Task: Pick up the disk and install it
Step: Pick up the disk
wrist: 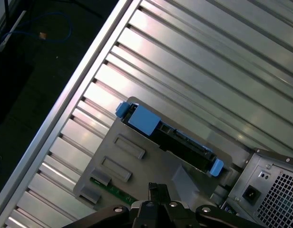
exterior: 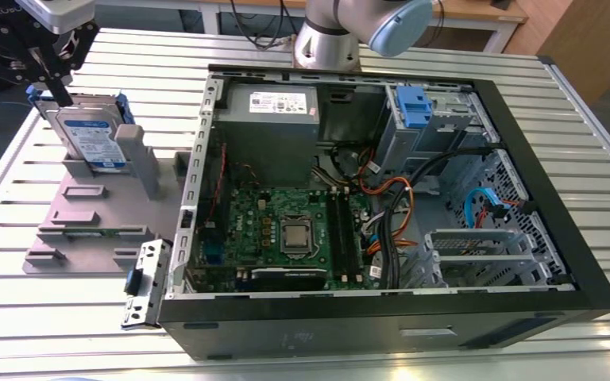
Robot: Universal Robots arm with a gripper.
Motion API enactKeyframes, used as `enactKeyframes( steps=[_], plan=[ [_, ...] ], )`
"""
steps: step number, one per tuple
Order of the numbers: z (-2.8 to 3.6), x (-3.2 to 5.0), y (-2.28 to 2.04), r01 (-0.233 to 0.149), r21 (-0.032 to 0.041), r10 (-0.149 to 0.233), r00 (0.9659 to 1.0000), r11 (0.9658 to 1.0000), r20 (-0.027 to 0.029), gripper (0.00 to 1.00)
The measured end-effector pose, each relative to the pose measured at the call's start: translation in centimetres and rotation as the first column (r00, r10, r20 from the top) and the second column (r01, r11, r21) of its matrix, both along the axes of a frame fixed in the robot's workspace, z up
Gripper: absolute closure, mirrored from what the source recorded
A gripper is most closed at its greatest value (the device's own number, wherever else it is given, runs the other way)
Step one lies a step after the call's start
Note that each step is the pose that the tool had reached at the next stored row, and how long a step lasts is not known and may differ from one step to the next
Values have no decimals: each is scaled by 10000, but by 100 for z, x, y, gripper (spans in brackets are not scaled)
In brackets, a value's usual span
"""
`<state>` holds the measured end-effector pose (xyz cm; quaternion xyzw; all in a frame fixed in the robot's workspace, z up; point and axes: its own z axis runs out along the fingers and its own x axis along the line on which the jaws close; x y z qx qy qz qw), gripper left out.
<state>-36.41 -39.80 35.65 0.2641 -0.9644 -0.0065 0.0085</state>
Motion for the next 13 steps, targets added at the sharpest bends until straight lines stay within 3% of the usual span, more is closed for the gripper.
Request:
enactKeyframes(
  steps=[13],
  plan=[
    [0, 0, 0, -72, 0, 72, 10000, 10000, 0, 89]
  ],
)
